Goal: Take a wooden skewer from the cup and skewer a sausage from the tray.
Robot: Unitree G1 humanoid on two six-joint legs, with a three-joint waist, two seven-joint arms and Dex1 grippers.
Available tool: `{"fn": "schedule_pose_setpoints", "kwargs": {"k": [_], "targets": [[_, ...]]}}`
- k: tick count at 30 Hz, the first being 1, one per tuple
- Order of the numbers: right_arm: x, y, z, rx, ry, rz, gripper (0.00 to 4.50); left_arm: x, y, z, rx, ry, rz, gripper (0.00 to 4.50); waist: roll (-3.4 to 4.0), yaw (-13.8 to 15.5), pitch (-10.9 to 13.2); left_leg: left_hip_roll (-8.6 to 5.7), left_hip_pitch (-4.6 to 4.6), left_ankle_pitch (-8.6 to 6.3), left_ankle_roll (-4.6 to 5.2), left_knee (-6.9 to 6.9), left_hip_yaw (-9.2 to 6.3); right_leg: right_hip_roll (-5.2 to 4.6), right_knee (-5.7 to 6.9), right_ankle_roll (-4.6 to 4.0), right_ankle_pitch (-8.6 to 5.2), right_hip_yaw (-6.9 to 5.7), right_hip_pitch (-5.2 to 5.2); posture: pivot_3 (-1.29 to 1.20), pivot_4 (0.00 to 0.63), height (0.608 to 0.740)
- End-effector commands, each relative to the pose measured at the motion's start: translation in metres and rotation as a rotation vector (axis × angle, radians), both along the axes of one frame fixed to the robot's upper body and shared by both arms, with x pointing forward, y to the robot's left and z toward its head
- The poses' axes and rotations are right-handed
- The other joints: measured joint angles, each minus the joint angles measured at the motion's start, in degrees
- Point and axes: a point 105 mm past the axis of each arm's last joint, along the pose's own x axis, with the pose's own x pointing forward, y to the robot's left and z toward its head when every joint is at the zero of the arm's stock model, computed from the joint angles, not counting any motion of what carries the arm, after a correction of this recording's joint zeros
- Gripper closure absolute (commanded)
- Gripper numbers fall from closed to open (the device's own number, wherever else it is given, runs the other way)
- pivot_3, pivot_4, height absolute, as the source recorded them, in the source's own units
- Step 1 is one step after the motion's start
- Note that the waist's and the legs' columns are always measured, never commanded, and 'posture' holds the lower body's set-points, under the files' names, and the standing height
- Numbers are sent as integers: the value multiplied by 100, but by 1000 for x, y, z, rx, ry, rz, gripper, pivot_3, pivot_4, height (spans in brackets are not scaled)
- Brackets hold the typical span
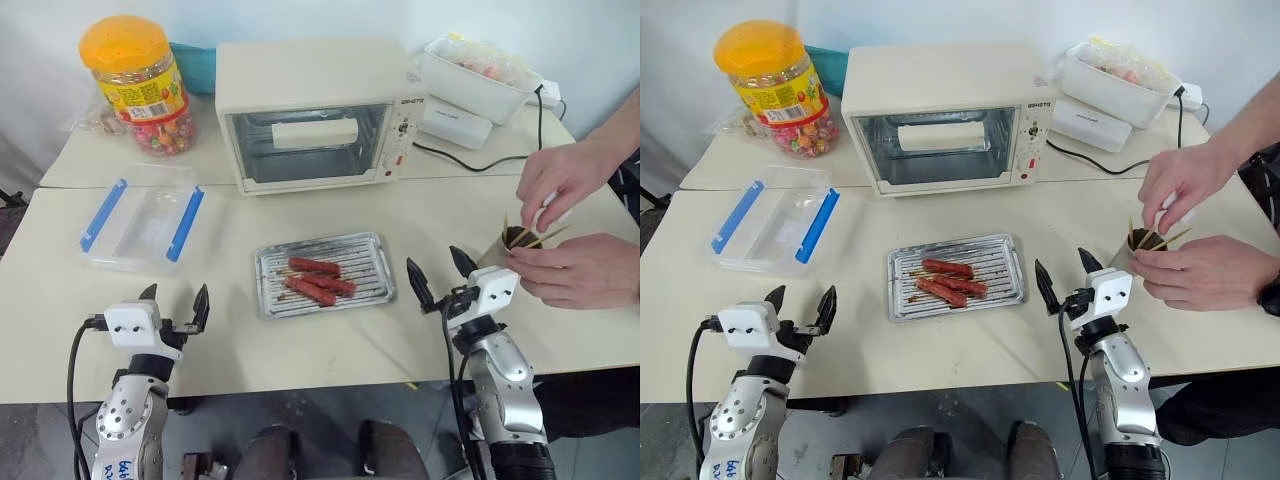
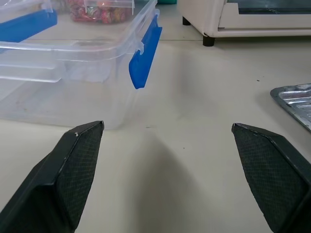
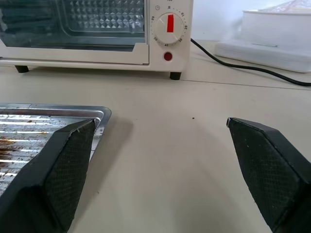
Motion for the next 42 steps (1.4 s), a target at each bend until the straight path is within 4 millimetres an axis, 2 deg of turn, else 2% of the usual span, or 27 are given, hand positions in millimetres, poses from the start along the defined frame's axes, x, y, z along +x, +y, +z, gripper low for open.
{"fn": "schedule_pose_setpoints", "kwargs": {"k": [1, 3, 4, 6, 12, 20, 23, 24, 26, 27, 28, 30, 31, 34, 42], "targets": [[-2, -4, 7, 3, -39, -22, 0, 2, -1, 8, 18, -36, -11, 15, 12, -40, 3, -17, 3, 6, 6, -6, -59, -19, -4, 0, 0, -61, 44, 0, 150, 740], [-3, -5, 7, 17, -39, -28, 0, 3, -1, 8, 17, -39, -15, 15, 23, -87, 0, -104, 33, 58, 32, -87, -201, -107, -34, 2, -1, -238, 163, 0, 150, 740], [-3, -5, 7, 17, -39, -28, 0, 4, -1, 9, 18, -39, -16, 15, 27, -84, 1, -156, 70, 90, 37, -106, -288, -140, -27, 4, 0, -270, 177, 0, 150, 740], [-4, -6, 7, 9, -38, -24, 0, 4, -2, 9, 18, -38, -18, 15, 29, 15, 3, -159, 64, 88, 30, -89, -302, -138, 58, 10, 4, -208, 141, 0, 150, 740], [-10, -11, 3, -17, -16, -16, 0, 4, -5, 8, 22, -31, -31, 15, 29, 57, 3, -155, 49, 84, 20, -87, -285, -81, -33, 10, 3, -69, 149, 0, 150, 740], [-13, -12, 4, -26, -9, -7, 0, 4, -8, 8, 17, -22, -38, 15, 30, 26, 3, -123, 48, 82, 5, -87, -245, -57, -60, 10, 3, -54, 143, 0, 150, 740], [-14, -12, 4, -27, -7, -6, 0, 4, -8, 8, 16, -20, -39, 15, 41, -21, 4, -197, 9, 101, 21, -102, -337, -95, -81, 21, -2, -144, 193, 0, 150, 740], [-14, -13, 4, -27, -7, -7, 0, 4, -8, 8, 16, -20, -40, 15, 44, -21, 6, -229, 14, 123, 25, -119, -410, -134, -88, 27, -6, -239, 241, 0, 150, 740], [-15, -13, 4, -27, -7, -12, 0, 4, -8, 8, 16, -18, -41, 15, 52, -22, 2, -329, 38, 190, 42, -189, -546, -194, -70, 49, -11, -298, 280, 0, 150, 740], [-15, -14, 4, -27, -7, -13, 0, 4, -9, 8, 16, -18, -42, 15, 63, -43, 3, -376, 22, 216, 41, -201, -638, -198, -63, 56, -13, -270, 285, 0, 150, 740], [-15, -14, 4, -28, -7, -14, 0, 4, -9, 8, 16, -17, -43, 15, 62, -28, 2, -404, 19, 231, 34, -197, -745, -179, -20, 72, -20, -187, 240, 0, 150, 740], [-16, -14, 4, -29, -8, -15, 0, 4, -9, 8, 15, -16, -43, 15, 56, 55, 0, -392, 5, 229, 6, -183, -796, -113, 61, 73, -18, 68, 170, 0, 150, 740], [-16, -14, 4, -30, -8, -15, 0, 4, -10, 8, 15, -15, -44, 15, 57, 81, -1, -392, -9, 229, -5, -191, -796, -102, 72, 74, -19, 111, 160, 0, 150, 740], [-16, -15, 4, -29, -9, -18, 0, 4, -10, 7, 13, -14, -47, 15, 57, 88, 0, -388, -25, 228, -22, -204, -772, -69, 86, 72, -22, 169, 154, 0, 150, 740], [-16, -14, 5, -22, -11, -17, 0, 5, -12, 7, 8, -14, -53, 15, 57, 79, 0, -366, -25, 227, -24, -198, -679, -60, 7, 87, -40, 242, 156, 0, 150, 740]]}}
